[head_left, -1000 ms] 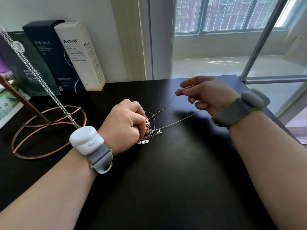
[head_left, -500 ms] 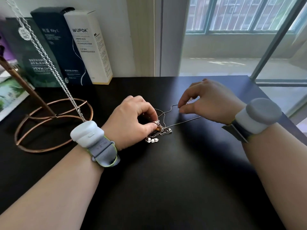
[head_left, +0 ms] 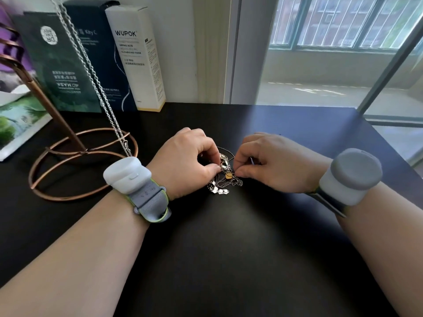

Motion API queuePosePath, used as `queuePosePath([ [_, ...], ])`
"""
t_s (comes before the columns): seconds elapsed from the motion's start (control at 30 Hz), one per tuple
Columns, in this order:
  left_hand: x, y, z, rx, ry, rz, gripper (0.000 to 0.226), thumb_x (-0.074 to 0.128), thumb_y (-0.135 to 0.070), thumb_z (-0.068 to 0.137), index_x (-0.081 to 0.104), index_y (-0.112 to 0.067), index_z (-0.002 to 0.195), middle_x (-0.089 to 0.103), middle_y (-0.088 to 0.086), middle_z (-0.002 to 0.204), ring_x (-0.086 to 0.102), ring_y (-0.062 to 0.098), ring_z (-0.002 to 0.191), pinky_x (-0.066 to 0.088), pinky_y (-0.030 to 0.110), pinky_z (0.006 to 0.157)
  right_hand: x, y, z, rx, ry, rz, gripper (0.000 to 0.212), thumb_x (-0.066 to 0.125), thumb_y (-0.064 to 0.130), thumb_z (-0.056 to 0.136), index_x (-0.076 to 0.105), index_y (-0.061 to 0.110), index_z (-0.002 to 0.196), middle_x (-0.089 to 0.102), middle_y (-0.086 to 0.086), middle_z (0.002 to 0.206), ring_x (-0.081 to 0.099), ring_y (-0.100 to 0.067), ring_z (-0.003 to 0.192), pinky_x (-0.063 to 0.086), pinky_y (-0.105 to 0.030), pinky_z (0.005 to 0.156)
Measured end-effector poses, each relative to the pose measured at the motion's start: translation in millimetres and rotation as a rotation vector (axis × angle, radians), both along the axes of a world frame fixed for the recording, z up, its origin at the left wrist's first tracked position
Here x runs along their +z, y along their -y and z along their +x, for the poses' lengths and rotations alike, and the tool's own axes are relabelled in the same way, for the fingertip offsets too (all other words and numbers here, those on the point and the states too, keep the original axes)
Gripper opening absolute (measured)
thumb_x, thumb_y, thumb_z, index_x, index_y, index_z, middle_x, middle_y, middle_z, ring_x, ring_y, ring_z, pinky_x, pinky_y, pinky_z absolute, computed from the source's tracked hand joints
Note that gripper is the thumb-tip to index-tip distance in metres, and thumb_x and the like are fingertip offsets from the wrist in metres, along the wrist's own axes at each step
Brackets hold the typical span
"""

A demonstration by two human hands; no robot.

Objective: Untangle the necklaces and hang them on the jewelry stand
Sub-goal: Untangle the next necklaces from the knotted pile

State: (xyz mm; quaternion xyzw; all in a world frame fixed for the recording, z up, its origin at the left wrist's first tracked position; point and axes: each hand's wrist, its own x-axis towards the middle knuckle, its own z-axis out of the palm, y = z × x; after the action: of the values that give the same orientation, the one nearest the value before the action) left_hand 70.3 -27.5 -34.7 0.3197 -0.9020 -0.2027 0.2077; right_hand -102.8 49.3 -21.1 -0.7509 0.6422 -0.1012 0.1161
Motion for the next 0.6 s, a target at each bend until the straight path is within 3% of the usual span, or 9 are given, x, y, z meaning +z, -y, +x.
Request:
queuePosePath([
  [0.1,0.9,-0.1,0.5,0.003,-0.004,-0.006,0.007,0.073,-0.024,0.074,0.066,-0.023,0.074,0.058,-0.007,0.083,0.048,0.010,0.088,0.034,0.012,0.075,-0.8,-0.6,0.1,0.006,0.006,0.000,0.009,0.060,0.030,0.088,0.065,0.025,0.092,0.052,0.013,0.090,0.045,-0.004,0.091,0.035,-0.020,0.087],
  [0.3,1.6,-0.3,0.5,0.008,0.020,-0.002,0.007,0.073,-0.025,0.072,0.068,-0.023,0.076,0.058,-0.006,0.086,0.047,0.011,0.090,0.036,0.021,0.076,2.3,-3.7,6.2,-0.022,0.142,-0.061,0.014,0.070,0.031,0.079,0.067,0.030,0.093,0.055,0.013,0.085,0.052,0.003,0.075,0.035,-0.005,0.067],
  [0.6,0.5,0.7,-0.7,0.027,0.014,-0.002,0.008,0.072,-0.024,0.074,0.064,-0.027,0.071,0.058,-0.008,0.085,0.047,0.010,0.089,0.039,0.023,0.077,-0.5,-2.0,6.7,-0.036,0.158,-0.046,0.007,0.071,0.030,0.080,0.072,0.030,0.087,0.059,0.012,0.084,0.053,0.003,0.074,0.036,-0.007,0.070],
])
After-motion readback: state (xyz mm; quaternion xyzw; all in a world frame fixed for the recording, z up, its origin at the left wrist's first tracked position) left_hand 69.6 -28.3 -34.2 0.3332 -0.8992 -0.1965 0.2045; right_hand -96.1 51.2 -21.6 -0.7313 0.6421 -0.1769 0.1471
